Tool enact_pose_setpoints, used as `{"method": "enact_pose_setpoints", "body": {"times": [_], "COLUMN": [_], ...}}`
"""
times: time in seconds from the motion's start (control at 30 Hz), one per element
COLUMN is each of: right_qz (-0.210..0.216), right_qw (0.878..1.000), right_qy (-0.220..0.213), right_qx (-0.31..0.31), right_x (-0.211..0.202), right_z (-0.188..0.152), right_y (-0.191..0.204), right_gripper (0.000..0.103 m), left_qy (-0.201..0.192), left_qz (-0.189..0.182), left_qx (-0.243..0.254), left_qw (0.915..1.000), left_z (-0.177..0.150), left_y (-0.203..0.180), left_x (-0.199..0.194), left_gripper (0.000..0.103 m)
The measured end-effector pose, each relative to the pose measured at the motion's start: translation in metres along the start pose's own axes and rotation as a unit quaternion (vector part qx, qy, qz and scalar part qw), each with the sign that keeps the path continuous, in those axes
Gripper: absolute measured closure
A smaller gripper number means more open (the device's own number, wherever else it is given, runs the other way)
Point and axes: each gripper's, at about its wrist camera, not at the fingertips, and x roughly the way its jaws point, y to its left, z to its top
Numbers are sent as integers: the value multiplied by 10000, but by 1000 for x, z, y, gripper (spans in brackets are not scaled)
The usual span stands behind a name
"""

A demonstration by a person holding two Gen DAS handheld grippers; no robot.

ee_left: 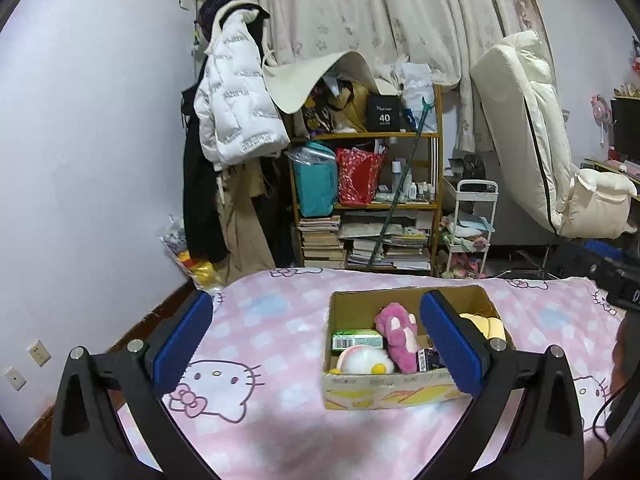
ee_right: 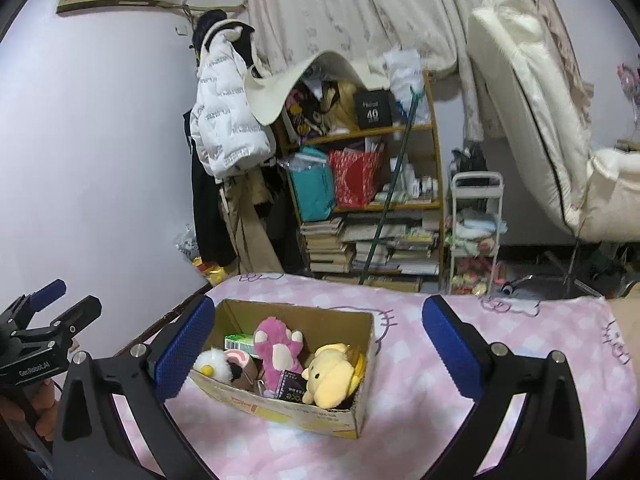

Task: Organize soft objects

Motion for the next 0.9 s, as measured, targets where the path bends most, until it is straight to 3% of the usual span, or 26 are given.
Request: {"method": "enact_pose_setpoints", "body": {"times": [0.37, 0.9], "right_qz": [-96, -135], "right_qw": [9987, 9989], "right_qy": [-405, -234], "right_qx": [-283, -395], "right_x": [-46, -29], "right_z": [-7, -43], "right_y": [11, 6], "right_gripper": [0, 0], "left_qy": [-247, 75], "left_qz": [130, 172], "left_qx": [-17, 111], "left_qw": [9996, 9998], "left_z": [-20, -48], "left_y": [9, 5], "left_x": [-43, -25], "left_gripper": [1, 1]}}
